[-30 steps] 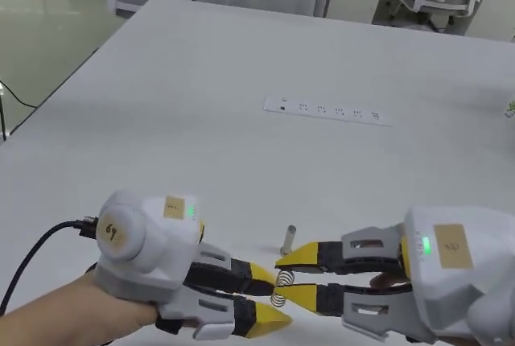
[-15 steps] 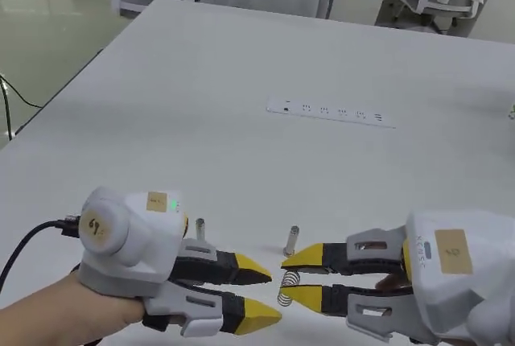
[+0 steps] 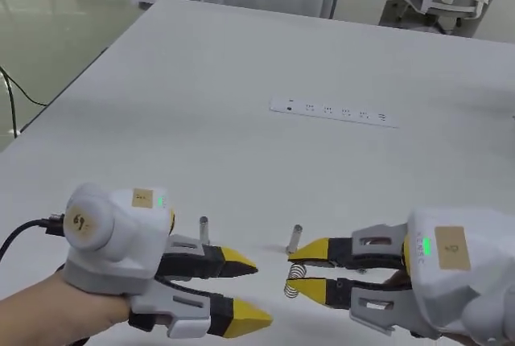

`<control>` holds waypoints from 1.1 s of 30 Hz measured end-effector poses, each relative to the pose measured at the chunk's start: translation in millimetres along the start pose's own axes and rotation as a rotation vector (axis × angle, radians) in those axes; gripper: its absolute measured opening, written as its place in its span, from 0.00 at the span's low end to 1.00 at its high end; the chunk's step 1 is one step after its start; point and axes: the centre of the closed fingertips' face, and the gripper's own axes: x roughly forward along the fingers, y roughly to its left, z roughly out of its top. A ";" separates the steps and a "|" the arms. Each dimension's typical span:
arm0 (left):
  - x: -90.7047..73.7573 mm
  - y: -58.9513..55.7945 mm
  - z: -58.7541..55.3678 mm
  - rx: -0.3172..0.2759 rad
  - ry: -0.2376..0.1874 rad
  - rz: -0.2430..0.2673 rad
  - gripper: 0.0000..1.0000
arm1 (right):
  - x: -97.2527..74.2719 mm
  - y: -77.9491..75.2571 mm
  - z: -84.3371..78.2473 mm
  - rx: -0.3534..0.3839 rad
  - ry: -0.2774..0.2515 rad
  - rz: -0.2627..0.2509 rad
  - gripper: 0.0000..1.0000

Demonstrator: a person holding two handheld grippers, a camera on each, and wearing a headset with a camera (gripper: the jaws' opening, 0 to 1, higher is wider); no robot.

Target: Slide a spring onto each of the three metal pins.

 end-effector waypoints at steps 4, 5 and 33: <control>-8.9 1.6 -6.6 -0.012 0.011 0.012 0.34 | -0.9 -3.9 -2.3 0.004 0.006 -0.016 0.07; -11.9 3.3 -8.4 -0.010 0.012 0.021 0.35 | -1.1 -5.1 -3.2 0.008 0.007 -0.021 0.07; -71.5 39.0 -12.0 -0.051 -0.084 0.238 0.77 | 0.5 -19.2 -20.6 0.063 0.040 -0.078 0.07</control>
